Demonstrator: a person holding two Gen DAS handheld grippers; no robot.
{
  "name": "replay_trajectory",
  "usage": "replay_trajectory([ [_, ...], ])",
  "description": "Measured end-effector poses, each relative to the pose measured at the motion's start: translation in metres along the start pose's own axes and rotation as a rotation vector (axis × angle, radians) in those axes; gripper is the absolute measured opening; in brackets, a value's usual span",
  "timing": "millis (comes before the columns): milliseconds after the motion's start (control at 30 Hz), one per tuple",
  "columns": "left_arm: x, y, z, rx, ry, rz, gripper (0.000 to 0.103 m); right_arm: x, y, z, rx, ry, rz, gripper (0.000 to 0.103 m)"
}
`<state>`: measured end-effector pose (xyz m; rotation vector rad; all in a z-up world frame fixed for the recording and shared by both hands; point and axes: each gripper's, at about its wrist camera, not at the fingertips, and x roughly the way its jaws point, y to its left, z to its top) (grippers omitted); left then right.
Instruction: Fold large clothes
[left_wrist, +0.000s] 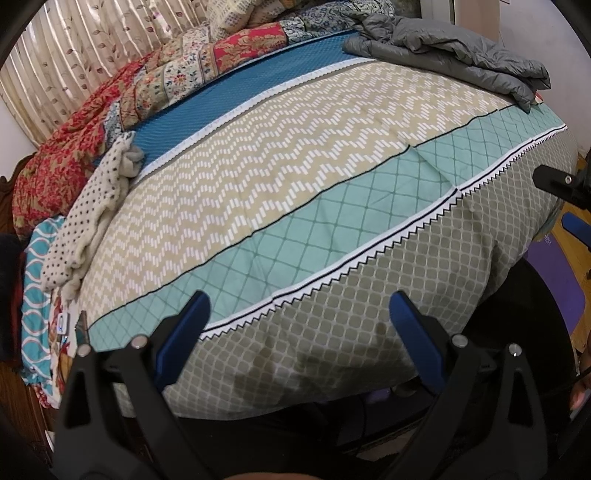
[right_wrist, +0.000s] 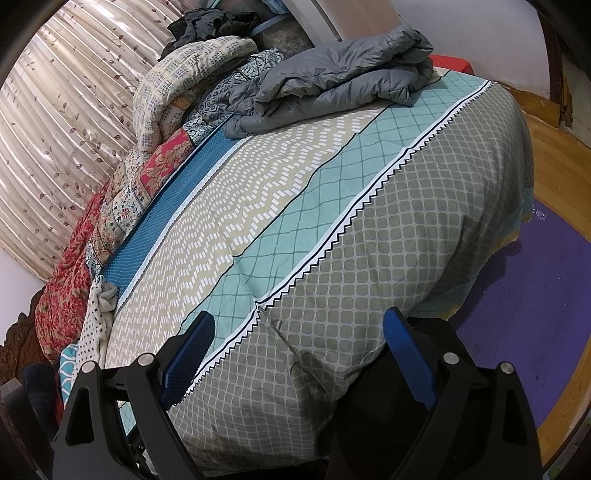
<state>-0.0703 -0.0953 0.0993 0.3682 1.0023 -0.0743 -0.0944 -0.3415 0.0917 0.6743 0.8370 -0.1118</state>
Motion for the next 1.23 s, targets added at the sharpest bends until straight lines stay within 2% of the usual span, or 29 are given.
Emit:
replay_trajectory([
  [633, 0.0001, 0.0004, 0.0002, 0.001, 0.0, -0.002, 0.094, -0.0001, -0.0012, 0.0, 0.0, 0.0, 0.0, 0.035],
  [800, -0.0021, 0.0032, 0.0027, -0.007, 0.001, -0.034, 0.094, -0.0002, -0.0009, -0.0008, 0.001, 0.0, 0.0, 0.035],
  [1233, 0.0041, 0.01, 0.004, -0.032, 0.026, -0.042, 0.094, 0.0, -0.0004, -0.0034, -0.007, 0.003, -0.007, 0.035],
])
